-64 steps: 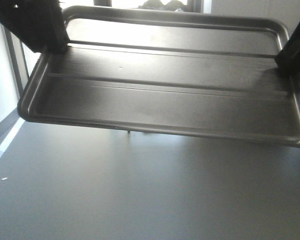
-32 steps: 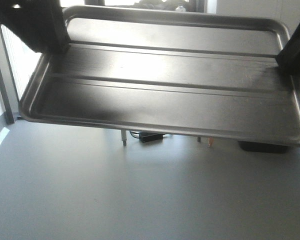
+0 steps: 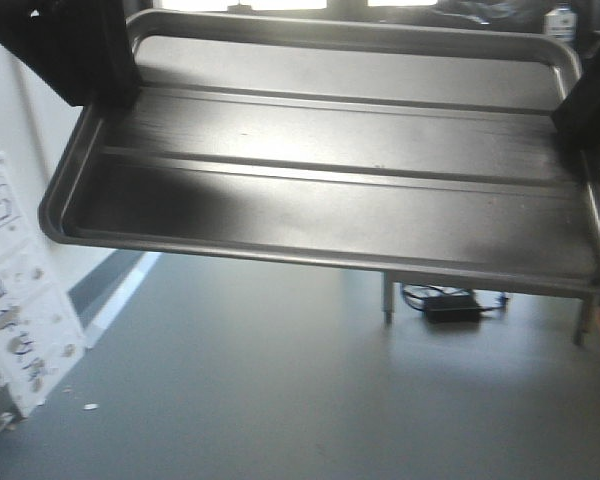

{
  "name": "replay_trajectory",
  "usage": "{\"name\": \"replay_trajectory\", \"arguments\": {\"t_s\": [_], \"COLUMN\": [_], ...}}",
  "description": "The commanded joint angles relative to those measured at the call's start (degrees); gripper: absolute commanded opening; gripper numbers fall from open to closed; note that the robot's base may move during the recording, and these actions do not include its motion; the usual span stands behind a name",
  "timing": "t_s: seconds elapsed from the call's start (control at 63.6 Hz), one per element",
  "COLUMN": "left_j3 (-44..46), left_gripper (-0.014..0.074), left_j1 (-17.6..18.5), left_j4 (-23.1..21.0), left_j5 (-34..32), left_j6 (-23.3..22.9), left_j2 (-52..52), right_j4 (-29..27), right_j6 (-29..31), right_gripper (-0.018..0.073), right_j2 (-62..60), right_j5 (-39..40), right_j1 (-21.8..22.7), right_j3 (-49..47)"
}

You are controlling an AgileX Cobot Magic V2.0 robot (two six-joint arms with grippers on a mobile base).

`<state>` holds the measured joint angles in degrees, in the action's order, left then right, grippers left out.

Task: Grab silver tray and stack on right shelf
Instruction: 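Hold the tray level with both grippers while the base drives to another shelf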

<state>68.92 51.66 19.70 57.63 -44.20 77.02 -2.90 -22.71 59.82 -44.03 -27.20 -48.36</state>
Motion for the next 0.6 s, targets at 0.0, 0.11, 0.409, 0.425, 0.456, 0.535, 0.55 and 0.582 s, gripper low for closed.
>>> {"name": "replay_trajectory", "arguments": {"t_s": [0.0,0.11,0.409,0.425,0.456,0.535,0.55,0.582], "left_j3": [1.8,1.8,1.8,1.8,1.8,1.8,1.8,1.8], "left_gripper": [-0.0093,-0.0093,-0.0093,-0.0093,-0.0093,-0.0093,-0.0093,-0.0093], "left_j1": [0.0,0.0,0.0,0.0,0.0,0.0,0.0,0.0], "left_j4": [4.6,4.6,4.6,4.6,4.6,4.6,4.6,4.6], "left_j5": [1.9,1.9,1.9,1.9,1.9,1.9,1.9,1.9], "left_j6": [0.3,0.3,0.3,0.3,0.3,0.3,0.3,0.3], "left_j2": [-1.8,-1.8,-1.8,-1.8,-1.8,-1.8,-1.8,-1.8], "right_j4": [2.9,2.9,2.9,2.9,2.9,2.9,2.9,2.9], "right_j6": [1.0,1.0,1.0,1.0,1.0,1.0,1.0,1.0], "right_gripper": [0.0058,0.0058,0.0058,0.0058,0.0058,0.0058,0.0058,0.0058], "right_j2": [-1.0,-1.0,-1.0,-1.0,-1.0,-1.0,-1.0,-1.0], "right_j5": [1.0,1.0,1.0,1.0,1.0,1.0,1.0,1.0], "right_j1": [0.2,0.2,0.2,0.2,0.2,0.2,0.2,0.2], "right_j3": [-1.4,-1.4,-1.4,-1.4,-1.4,-1.4,-1.4,-1.4]}}
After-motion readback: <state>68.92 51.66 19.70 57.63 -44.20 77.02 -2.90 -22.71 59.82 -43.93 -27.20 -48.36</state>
